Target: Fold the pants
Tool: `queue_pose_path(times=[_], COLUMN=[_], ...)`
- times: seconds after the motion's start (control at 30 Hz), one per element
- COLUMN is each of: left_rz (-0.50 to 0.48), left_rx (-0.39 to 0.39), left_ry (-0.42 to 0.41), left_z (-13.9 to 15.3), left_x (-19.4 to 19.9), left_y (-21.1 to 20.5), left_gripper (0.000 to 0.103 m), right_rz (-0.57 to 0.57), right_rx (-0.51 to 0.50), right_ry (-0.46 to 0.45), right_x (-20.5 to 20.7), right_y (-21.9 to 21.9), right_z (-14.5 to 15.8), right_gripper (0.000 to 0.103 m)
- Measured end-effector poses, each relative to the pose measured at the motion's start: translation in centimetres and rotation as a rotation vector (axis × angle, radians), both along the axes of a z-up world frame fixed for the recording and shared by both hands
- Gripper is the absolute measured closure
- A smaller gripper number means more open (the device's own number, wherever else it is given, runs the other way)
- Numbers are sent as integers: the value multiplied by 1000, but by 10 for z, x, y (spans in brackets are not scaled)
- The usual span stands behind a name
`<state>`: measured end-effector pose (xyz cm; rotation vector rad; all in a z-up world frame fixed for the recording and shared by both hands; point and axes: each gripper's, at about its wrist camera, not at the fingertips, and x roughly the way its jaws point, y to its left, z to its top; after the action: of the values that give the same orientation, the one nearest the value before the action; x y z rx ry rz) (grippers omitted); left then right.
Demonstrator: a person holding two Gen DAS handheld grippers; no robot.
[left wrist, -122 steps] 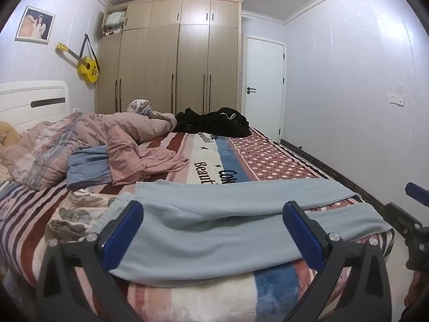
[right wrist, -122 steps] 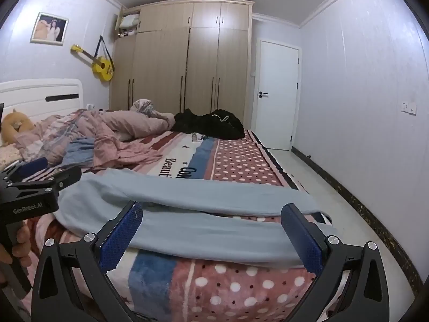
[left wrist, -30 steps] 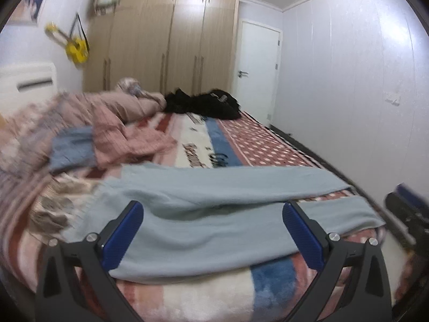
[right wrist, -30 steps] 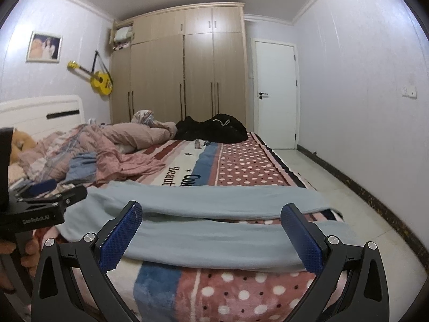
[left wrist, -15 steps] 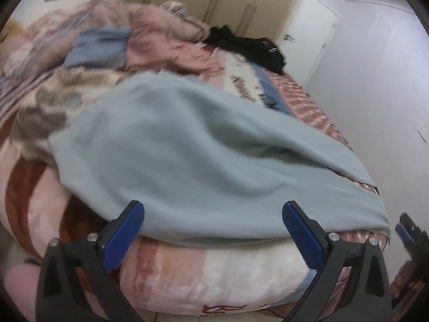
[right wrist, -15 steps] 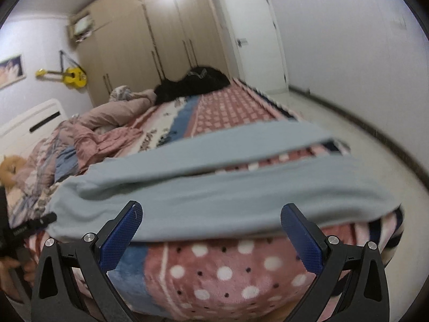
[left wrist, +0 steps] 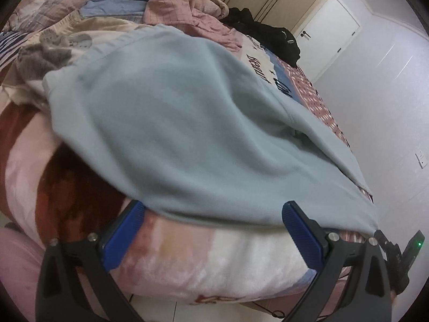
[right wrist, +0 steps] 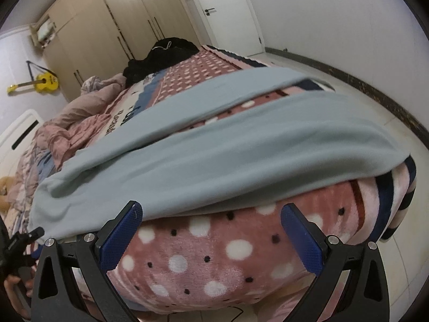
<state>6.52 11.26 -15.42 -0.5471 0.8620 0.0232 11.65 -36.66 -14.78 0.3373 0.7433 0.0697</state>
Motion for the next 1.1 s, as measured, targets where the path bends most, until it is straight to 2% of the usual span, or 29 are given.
queue_pose_path(times=[0.17, 0.3, 0.33, 0.37, 0.43, 0.47, 0.5, 0.53, 0.6, 0.73, 0.93, 1.1], left_rz=[3, 41, 49, 62, 98, 108, 107, 108, 114, 109, 118, 116], left_rx=[-11, -45, -50, -48, -30, -40, -57, -69, -45, -9, 27, 31], left_ry=[12, -29, -43, -54, -47, -52, -54, -52, -72, -125, -207, -236], left_z=[-2, -3, -3, -3, -3, -3, -2, -1, 5, 20, 43, 53], left_x=[-9, 0, 3, 7, 15, 16, 16, 16, 10, -1, -3, 0], left_y=[0, 14, 18, 21, 27, 32, 34, 35, 35, 34, 36, 37], left_gripper=[1, 1, 5, 11, 44, 54, 74, 82, 92, 98, 100, 100], right_rz=[8, 5, 4, 4, 1, -2, -9, -19, -28, -22, -34, -94], right_rx=[13, 21, 23, 27, 27, 25, 23, 24, 42, 101, 160, 166], right_ry=[1, 0, 0, -1, -4, -6, -6, -4, 2, 4, -17, -27], right_x=[-3, -4, -6, -6, -6, -6, -6, -5, -3, 3, 14, 19], right_y=[1, -3, -3, -4, -6, -8, -10, -12, -18, -25, -38, -49], right_z=[-2, -3, -3, -3, -2, -2, -2, -2, -5, -8, -10, -8], right_gripper=[0, 0, 1, 1, 1, 1, 1, 1, 1, 0, 1, 21])
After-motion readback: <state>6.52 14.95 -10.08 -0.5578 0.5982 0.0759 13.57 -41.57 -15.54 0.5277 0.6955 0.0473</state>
